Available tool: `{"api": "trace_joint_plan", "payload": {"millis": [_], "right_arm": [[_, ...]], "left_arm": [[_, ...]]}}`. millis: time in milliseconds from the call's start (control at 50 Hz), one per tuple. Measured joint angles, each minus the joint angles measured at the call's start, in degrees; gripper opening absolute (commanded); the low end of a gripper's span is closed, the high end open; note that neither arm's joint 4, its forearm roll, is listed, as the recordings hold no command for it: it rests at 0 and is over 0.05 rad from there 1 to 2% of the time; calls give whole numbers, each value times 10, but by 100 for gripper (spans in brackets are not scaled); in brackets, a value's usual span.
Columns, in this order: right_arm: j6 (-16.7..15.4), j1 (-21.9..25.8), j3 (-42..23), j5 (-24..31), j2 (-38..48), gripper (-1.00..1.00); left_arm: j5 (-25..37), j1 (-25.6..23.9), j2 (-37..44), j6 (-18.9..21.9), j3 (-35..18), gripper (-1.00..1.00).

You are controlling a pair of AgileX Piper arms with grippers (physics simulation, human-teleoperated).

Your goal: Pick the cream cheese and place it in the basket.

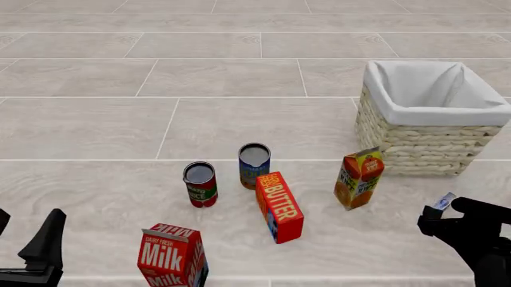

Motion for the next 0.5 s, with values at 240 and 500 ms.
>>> {"api": "trace_joint_plan", "payload": {"millis": [240, 500], "right_arm": [[-5, 0, -7, -34, 48, 100], [-12, 3, -14, -63, 88, 100]], "left_arm": [[0, 0, 0, 0, 0, 100], [0, 0, 0, 0, 0, 100]]}}
